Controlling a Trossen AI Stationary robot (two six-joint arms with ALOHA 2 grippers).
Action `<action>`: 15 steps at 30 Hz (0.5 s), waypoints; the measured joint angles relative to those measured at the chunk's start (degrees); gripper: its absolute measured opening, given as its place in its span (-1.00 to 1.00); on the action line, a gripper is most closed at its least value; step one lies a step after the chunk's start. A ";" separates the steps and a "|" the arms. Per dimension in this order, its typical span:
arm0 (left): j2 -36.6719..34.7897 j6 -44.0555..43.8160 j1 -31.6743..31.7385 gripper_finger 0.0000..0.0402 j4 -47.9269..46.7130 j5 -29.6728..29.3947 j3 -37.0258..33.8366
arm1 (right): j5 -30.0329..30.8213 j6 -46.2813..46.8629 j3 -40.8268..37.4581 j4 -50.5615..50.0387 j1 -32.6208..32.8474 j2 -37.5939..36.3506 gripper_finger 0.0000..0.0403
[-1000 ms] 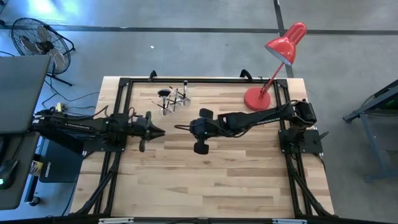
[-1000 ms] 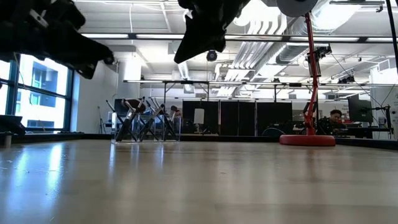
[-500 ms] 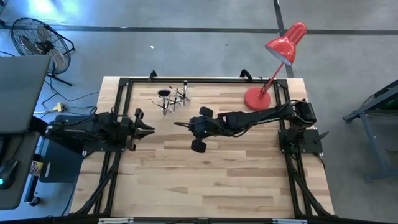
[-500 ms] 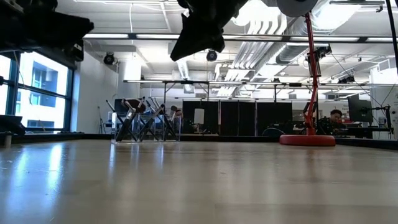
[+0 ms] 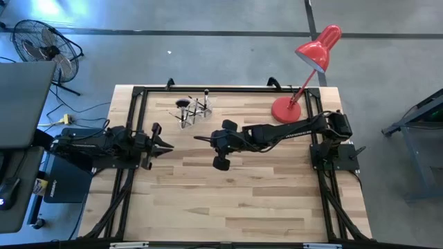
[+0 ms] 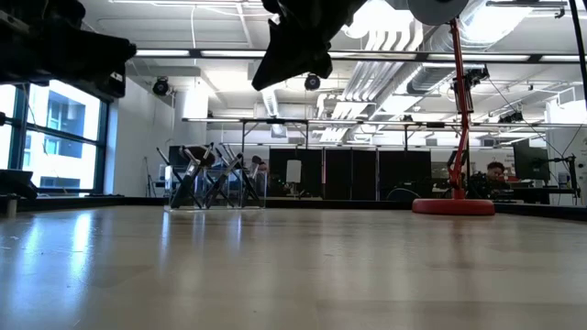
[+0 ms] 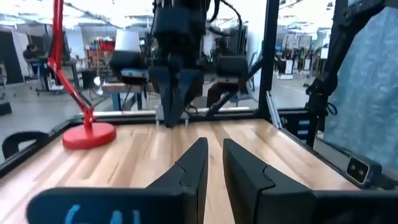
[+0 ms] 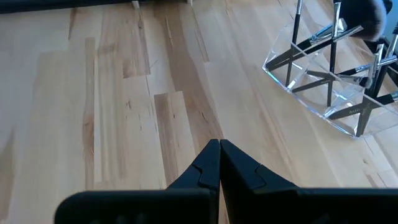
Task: Put items in baskets/containers
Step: Return to Home Position
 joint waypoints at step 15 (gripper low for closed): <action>0.01 -0.49 0.00 -0.76 -5.68 -0.57 0.07 | 0.04 -3.59 0.00 -8.54 -0.03 0.00 -0.99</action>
